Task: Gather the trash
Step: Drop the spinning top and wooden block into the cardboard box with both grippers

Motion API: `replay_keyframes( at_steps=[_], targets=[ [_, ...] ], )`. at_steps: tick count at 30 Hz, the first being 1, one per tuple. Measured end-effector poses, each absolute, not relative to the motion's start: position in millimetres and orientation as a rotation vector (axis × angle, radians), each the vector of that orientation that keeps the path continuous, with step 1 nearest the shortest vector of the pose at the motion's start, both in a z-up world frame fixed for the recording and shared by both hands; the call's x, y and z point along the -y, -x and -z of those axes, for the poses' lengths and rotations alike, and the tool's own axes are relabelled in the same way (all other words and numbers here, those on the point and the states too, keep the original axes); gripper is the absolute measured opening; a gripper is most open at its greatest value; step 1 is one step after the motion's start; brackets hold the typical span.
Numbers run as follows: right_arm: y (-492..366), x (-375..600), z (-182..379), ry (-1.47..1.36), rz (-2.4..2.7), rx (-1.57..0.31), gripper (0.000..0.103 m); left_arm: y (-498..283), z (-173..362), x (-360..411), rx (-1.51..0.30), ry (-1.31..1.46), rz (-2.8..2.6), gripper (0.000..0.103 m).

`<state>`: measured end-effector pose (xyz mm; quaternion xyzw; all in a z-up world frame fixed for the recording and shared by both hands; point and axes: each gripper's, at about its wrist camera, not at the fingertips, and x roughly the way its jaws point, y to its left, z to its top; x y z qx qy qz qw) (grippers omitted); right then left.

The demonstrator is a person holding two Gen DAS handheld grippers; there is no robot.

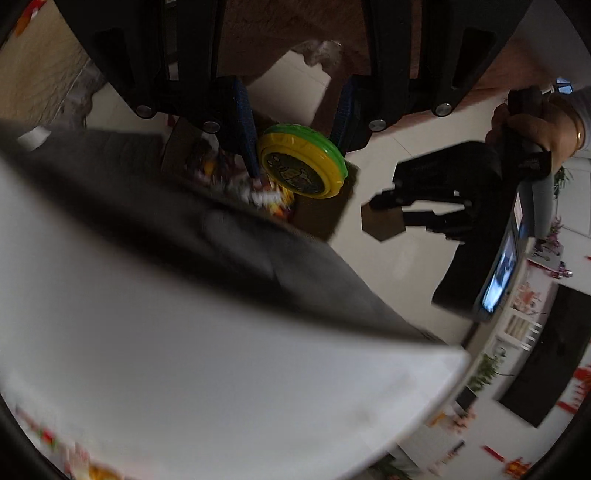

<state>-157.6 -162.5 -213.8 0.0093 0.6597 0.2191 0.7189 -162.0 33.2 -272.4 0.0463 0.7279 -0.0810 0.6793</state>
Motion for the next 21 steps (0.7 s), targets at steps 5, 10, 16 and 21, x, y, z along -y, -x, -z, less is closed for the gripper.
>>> replay_keyframes(
  at_steps=[5,10,16,21],
  targets=[
    [167,167,294,0.053,-0.352,-1.499,0.04,161,364,-30,-1.747,-0.103,0.089,0.04],
    [173,174,333,0.14,-0.262,-1.543,0.067,163,399,-20,-1.789,-0.182,0.084,0.067],
    [173,181,329,0.119,-0.26,-1.549,0.071,161,394,-30,-1.799,-0.157,0.061,0.072],
    [170,173,293,0.122,-0.295,-1.517,0.071,160,362,-33,-1.768,-0.164,0.067,0.072]
  ],
)
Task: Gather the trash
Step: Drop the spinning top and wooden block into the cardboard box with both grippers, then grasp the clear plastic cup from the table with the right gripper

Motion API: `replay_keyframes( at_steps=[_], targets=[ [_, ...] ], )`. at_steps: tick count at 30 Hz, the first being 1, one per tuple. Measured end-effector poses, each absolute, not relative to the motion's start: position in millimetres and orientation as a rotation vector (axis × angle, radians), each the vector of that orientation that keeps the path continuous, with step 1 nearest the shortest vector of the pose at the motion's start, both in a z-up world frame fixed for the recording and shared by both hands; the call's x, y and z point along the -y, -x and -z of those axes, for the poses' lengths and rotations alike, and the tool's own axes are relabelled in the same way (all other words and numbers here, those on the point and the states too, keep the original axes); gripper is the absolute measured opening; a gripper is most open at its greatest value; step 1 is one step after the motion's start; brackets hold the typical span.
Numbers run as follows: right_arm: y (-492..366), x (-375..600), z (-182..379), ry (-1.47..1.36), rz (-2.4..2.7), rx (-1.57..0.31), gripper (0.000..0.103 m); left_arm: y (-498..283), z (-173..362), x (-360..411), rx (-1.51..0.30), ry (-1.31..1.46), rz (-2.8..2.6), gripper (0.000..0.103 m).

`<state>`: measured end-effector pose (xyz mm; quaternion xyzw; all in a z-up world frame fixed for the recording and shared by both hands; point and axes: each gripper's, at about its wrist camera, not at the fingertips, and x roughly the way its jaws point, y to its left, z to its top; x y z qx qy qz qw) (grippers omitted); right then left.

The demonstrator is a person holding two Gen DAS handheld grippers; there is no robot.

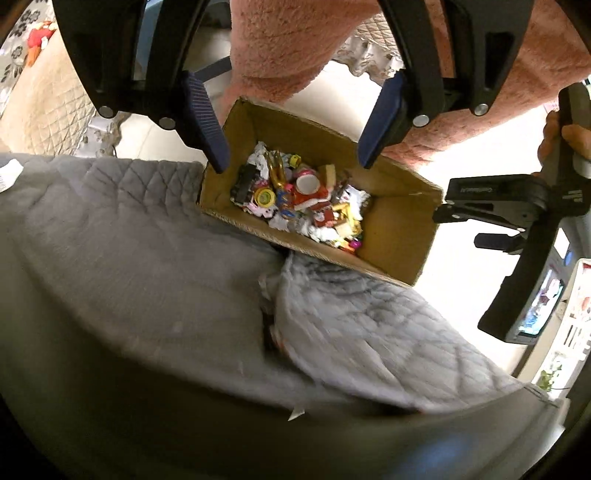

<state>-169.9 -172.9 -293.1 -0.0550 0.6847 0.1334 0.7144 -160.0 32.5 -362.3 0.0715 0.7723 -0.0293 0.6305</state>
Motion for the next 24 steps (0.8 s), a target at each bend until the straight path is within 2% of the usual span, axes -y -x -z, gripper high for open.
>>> replay_keyframes(
  at_steps=[3,5,8,10,12,15,17,21,24],
  targets=[
    [169,168,242,0.091,-0.373,-1.469,0.071,162,320,-35,-1.725,-0.164,0.099,0.072],
    [166,167,194,0.044,-0.445,-1.404,0.071,164,273,-39,-1.646,-0.171,0.136,0.072],
    [146,172,122,-0.045,-0.511,-1.257,0.082,166,215,-41,-1.526,-0.189,0.161,0.072],
    [122,181,89,-0.069,-0.502,-1.155,0.085,164,173,-42,-1.422,-0.196,0.158,0.081],
    [95,194,71,-0.068,-0.446,-1.076,0.086,162,148,-39,-1.346,-0.189,0.153,0.084],
    [35,225,64,-0.098,-0.299,-1.004,0.086,154,114,-35,-1.257,-0.154,0.163,0.084],
    [-16,249,70,-0.121,-0.206,-0.98,0.082,149,100,-34,-1.218,-0.123,0.163,0.084],
    [-113,280,103,-0.173,-0.055,-1.019,0.064,145,94,-36,-1.212,-0.091,0.137,0.084],
    [-152,301,115,-0.187,0.051,-1.0,0.063,146,97,-46,-1.229,-0.058,0.1,0.084]
  ],
)
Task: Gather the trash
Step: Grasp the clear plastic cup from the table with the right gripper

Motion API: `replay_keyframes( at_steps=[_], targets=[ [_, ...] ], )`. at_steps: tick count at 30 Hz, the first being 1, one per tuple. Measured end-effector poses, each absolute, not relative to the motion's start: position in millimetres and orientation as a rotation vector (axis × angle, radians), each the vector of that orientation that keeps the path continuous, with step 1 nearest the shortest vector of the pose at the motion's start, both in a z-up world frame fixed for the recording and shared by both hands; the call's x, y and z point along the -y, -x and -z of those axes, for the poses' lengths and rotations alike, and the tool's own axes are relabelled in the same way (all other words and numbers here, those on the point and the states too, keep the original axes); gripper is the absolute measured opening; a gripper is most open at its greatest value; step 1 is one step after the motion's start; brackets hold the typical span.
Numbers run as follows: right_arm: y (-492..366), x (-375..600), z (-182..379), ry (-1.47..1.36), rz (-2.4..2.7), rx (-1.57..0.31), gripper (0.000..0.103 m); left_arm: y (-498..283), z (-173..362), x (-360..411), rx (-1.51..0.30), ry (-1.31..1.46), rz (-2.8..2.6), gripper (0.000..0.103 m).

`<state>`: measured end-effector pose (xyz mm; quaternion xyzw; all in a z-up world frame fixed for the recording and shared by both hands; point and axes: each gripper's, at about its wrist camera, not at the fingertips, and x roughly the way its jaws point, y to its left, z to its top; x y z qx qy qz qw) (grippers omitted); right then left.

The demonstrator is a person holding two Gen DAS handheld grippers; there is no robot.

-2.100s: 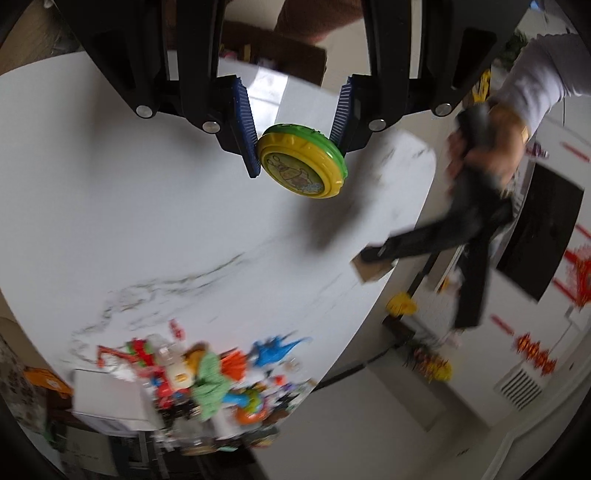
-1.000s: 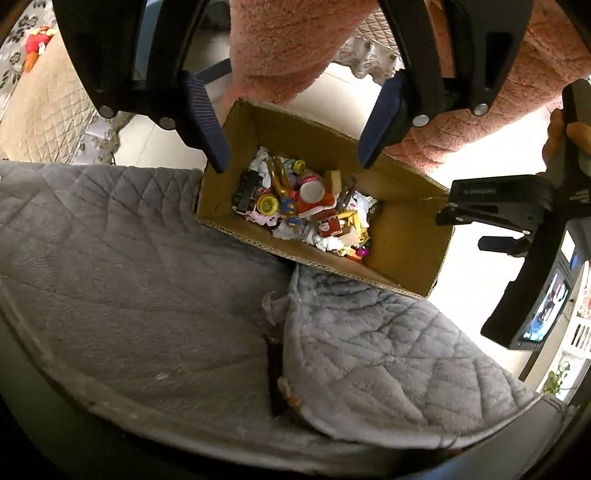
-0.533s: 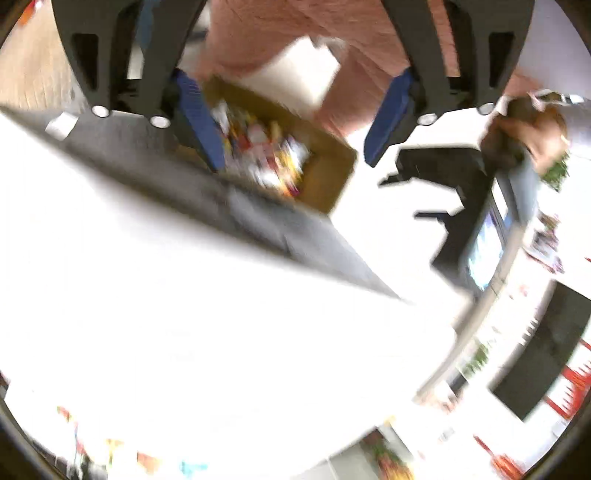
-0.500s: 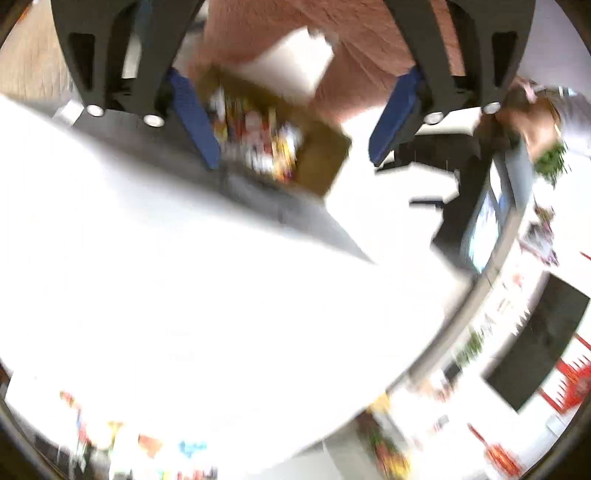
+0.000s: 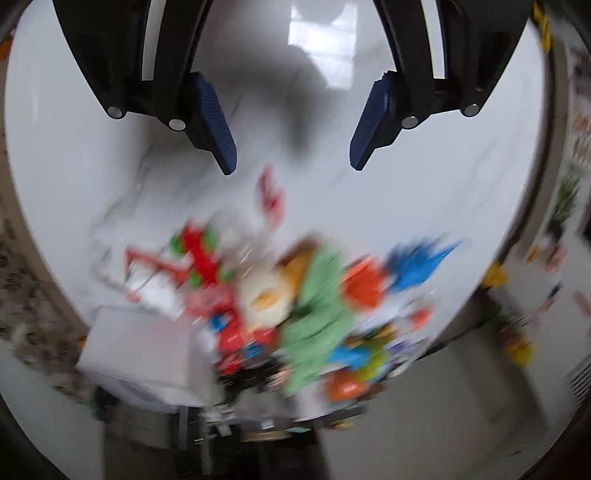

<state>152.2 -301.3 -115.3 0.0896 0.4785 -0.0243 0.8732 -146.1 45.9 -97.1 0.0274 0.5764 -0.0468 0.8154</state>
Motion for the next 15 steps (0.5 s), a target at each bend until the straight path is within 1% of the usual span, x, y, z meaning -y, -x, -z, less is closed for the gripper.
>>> replay_keyframes(
  at_steps=[4,5,6,7,8,10,12,15],
  targets=[
    [-204,315,132,-0.119,0.157,-1.04,0.063,151,110,-61,-1.279,-0.018,0.049,0.084],
    [-211,317,134,-0.11,0.172,-1.052,0.061,152,112,-63,-1.293,-0.011,0.038,0.084],
    [-218,319,137,-0.112,0.18,-1.061,0.052,154,115,-63,-1.302,-0.006,0.031,0.084],
    [-224,322,139,-0.124,0.184,-1.068,0.046,152,117,-65,-1.313,0.0,0.026,0.084],
    [-227,323,141,-0.138,0.178,-1.078,0.042,151,118,-65,-1.322,0.0,0.025,0.084],
    [-224,326,138,-0.161,0.153,-1.089,0.042,150,118,-62,-1.326,0.006,0.032,0.084],
    [-208,328,124,-0.187,0.105,-1.052,0.042,146,112,-59,-1.308,0.007,0.053,0.084],
    [-162,337,100,-0.273,0.004,-1.0,0.042,136,102,-47,-1.265,-0.029,0.101,0.084]
  ],
)
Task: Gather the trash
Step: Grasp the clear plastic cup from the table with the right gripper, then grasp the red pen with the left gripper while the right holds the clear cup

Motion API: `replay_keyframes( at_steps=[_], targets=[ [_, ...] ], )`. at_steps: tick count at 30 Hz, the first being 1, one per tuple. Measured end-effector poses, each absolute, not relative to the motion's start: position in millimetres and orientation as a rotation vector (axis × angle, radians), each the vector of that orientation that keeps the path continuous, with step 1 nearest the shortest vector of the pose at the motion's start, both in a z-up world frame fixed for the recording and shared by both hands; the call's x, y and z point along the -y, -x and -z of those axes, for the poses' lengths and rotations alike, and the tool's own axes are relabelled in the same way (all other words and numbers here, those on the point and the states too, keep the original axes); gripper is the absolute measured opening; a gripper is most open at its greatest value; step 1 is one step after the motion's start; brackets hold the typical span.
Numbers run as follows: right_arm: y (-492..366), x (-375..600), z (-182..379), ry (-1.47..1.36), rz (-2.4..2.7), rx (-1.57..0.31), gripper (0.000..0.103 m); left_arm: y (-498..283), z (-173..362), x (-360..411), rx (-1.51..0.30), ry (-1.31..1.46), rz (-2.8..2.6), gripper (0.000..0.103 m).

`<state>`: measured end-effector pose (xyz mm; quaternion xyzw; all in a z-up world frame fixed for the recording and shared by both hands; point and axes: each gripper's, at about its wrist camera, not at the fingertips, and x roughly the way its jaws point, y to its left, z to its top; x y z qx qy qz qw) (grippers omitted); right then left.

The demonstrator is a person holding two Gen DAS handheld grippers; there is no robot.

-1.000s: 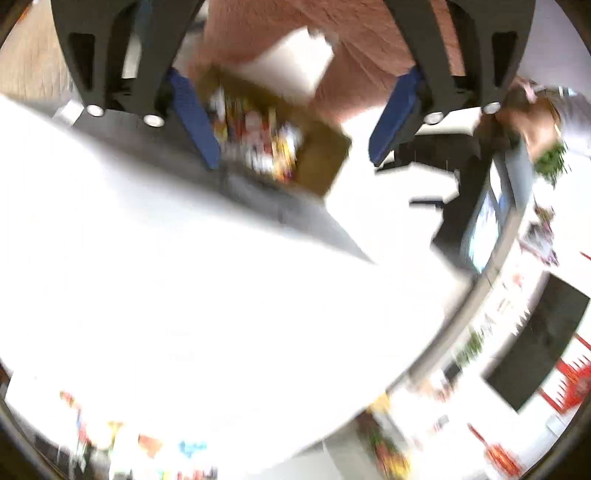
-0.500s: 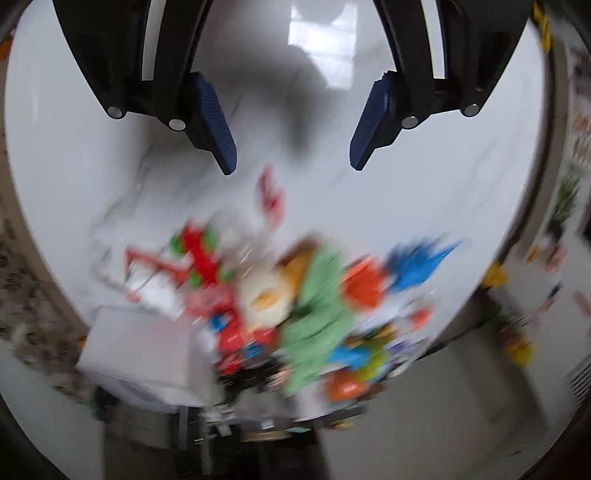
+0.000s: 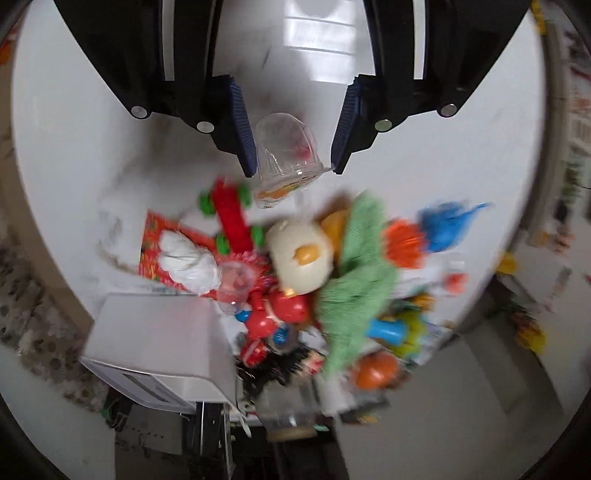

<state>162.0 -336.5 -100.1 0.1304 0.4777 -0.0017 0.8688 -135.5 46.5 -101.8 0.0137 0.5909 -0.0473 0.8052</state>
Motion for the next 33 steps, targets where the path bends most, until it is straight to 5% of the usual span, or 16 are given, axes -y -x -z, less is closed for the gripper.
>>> replay_keyframes(
  at_steps=[10,23,25,27,33],
  targets=[
    [23,370,69,-0.439,-0.068,-0.941,0.042,23,98,65,-1.143,-0.114,0.349,0.084],
    [91,389,59,-0.486,-0.058,-0.89,0.043,-174,135,255,-1.139,-0.119,0.263,0.083],
    [95,395,60,-0.501,-0.061,-0.891,0.043,-185,142,259,-1.149,-0.13,0.203,0.064],
    [103,397,60,-0.503,-0.057,-0.888,0.043,-186,139,261,-1.125,-0.135,0.197,0.016],
    [102,394,59,-0.513,-0.073,-0.877,0.043,-160,135,228,-1.143,-0.119,0.23,0.016]
  ],
)
